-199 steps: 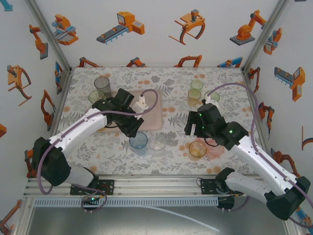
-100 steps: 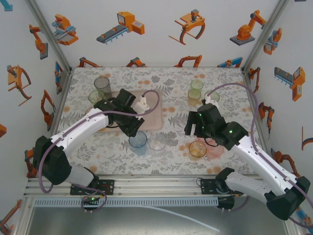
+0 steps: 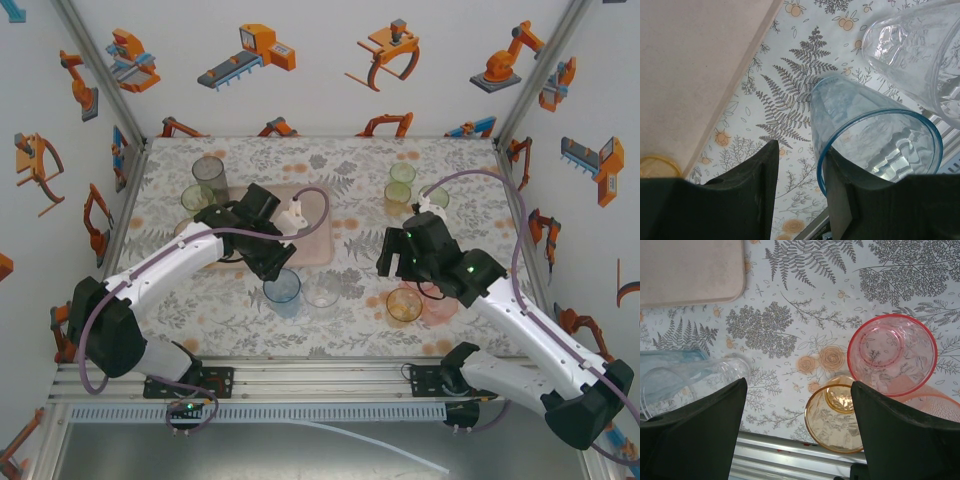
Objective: Place the glasses into the tray
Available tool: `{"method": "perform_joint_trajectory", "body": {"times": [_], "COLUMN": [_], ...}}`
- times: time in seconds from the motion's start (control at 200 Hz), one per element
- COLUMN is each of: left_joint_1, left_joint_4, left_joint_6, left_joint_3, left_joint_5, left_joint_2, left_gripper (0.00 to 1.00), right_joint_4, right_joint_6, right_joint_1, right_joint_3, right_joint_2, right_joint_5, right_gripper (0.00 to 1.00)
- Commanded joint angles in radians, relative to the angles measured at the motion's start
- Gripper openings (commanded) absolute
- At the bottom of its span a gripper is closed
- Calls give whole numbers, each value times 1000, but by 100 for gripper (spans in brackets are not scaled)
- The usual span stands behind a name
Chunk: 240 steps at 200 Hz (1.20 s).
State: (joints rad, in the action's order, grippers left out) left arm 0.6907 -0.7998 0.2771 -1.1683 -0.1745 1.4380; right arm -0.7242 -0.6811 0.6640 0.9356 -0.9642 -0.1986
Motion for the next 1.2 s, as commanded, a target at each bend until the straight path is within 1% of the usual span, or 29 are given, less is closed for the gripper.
{"method": "perform_joint_trajectory", "body": {"times": [0.0, 0.245, 0.361, 0.486, 0.671, 0.776, 0.931, 1.006, 1.197], "left_joint_1": [10, 17, 20, 25, 26, 26, 26, 26, 26], "left_joint_4": [-2, -1, -1, -2, -1, -6, -20, -32, -57], "left_joint_6": [24, 29, 30, 33, 34, 37, 39, 38, 38], "left_joint_3": [17, 18, 22, 22, 19, 16, 2, -13, -51], "left_joint_5": [11, 26, 29, 38, 57, 67, 75, 74, 89], "left_joint_2": [8, 7, 8, 5, 3, -3, -10, -12, -14], "left_gripper": [40, 41, 39, 31, 26, 18, 17, 13, 13], "right_joint_4": [12, 13, 13, 12, 13, 12, 12, 14, 14], "right_joint_6": [-1, -2, -1, -1, -1, 0, 0, 0, -1], "right_joint_1": [-4, -4, -4, -4, -4, -4, -4, -4, -4], "right_joint_3": [-10, -7, -6, -9, -9, -11, -10, -10, -13], "right_joint_2": [6, 7, 8, 9, 14, 13, 12, 12, 13], "right_joint_5": [1, 2, 1, 2, 2, 2, 2, 2, 4], "right_gripper": [76, 76, 76, 76, 76, 76, 76, 76, 76]}}
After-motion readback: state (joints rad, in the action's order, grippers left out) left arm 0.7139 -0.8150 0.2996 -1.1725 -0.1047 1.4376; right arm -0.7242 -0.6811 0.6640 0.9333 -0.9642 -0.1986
